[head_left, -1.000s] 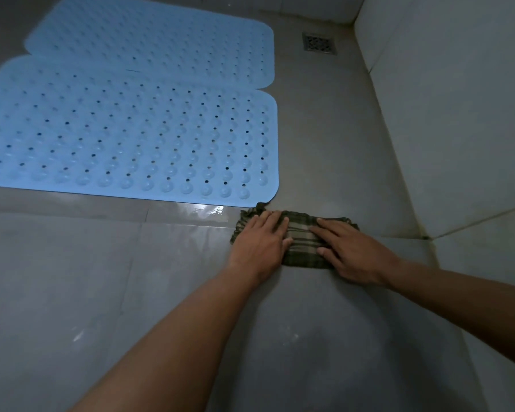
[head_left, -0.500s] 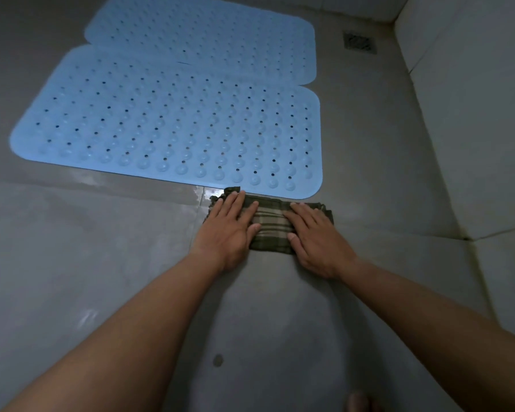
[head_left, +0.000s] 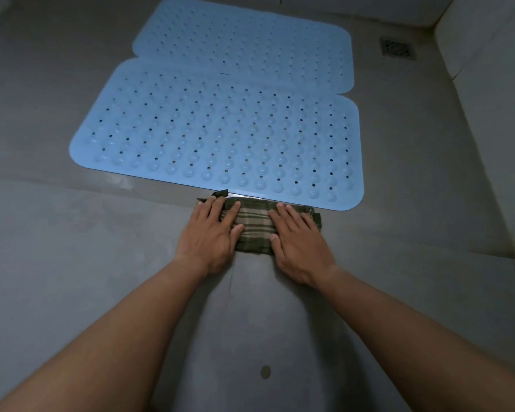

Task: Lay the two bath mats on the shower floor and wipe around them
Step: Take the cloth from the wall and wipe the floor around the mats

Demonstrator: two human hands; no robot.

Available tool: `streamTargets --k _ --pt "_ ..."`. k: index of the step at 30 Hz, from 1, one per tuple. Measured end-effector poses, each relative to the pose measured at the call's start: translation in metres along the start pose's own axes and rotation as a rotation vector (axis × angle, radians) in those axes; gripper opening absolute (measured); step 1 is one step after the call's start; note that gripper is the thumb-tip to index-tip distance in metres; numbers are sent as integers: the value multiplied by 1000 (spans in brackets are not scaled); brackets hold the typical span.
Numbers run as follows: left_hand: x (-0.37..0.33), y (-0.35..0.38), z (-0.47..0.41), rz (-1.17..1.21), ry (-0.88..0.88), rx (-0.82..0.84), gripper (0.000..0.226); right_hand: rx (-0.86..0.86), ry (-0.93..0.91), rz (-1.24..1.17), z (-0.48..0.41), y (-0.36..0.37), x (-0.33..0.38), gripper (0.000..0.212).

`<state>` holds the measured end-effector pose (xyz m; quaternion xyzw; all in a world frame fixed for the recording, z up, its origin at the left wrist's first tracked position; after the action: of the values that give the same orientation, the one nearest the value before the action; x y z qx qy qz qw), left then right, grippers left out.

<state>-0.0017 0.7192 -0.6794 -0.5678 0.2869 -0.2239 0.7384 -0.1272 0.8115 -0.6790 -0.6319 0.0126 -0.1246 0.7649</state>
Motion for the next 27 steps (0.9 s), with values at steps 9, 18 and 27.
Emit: streamTargets --k 9,18,27 --pt "84 -9 6 -29 -106 49 68 37 -210 95 -48 -7 73 63" --pt "182 -19 14 -94 -230 81 75 21 -338 -5 -95 4 158 60" --pt "262 -32 21 -38 -310 14 84 29 -339 -70 -139 7 225 60"
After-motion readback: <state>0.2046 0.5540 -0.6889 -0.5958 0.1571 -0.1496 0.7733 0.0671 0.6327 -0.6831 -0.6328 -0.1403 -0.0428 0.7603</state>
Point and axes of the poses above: each hand's wrist, its own z-axis away from the middle knuckle, its own y-axis out of the palm, x = y × z, the point moved 10 cm from there along -z, towards the middle knuckle, and after that the axes turned 4 degrees about z, right-handed, at the moved point
